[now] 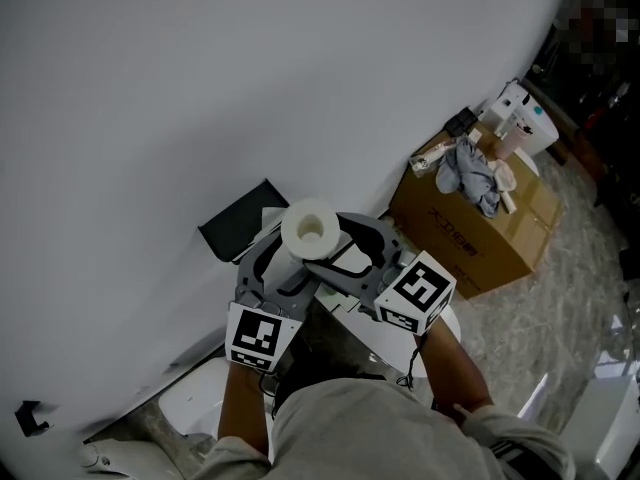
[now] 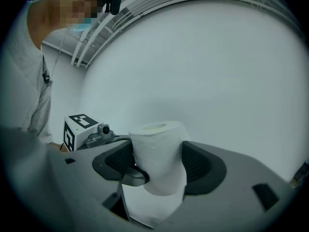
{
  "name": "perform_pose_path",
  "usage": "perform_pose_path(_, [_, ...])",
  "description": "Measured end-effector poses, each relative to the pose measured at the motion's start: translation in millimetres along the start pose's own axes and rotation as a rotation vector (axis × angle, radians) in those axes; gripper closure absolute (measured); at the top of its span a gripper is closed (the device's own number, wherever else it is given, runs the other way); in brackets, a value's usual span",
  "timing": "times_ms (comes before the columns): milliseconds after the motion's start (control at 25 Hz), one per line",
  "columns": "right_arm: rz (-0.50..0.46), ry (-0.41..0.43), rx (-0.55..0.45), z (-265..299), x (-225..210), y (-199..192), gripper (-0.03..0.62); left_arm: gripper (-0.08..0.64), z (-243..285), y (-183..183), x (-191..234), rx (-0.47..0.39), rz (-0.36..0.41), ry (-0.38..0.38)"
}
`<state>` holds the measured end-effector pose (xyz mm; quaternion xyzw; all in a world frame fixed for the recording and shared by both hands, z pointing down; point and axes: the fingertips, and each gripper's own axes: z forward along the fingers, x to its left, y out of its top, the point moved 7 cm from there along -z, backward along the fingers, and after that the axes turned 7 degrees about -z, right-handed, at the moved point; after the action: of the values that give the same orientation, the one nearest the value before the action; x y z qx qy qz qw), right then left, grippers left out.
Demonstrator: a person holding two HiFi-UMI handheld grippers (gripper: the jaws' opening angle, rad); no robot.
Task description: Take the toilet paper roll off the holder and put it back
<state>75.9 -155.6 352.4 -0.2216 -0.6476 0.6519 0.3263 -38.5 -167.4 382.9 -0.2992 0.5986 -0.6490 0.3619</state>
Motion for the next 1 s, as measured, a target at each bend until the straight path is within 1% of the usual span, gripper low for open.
perform_pose_path(560, [0.015, -0.211, 0.019, -86.6, -9.0, -9.8, 0.27, 0.241, 44.0, 5.2, -66.7, -0.01, 0.009, -0.208])
perform_pose_path(800, [0.008, -0.323, 0.033, -138.7, 0.0, -4.7, 0.27, 0.241, 55.0, 15.7, -112.2, -0.021, 0.014, -0.312])
perform_pose_path(1000, [0.008, -0.373, 0.05, -177.6, 6.9, -7.9, 0.27, 0.241, 61.6, 15.3, -148.4, -0.029, 0.009, -0.375])
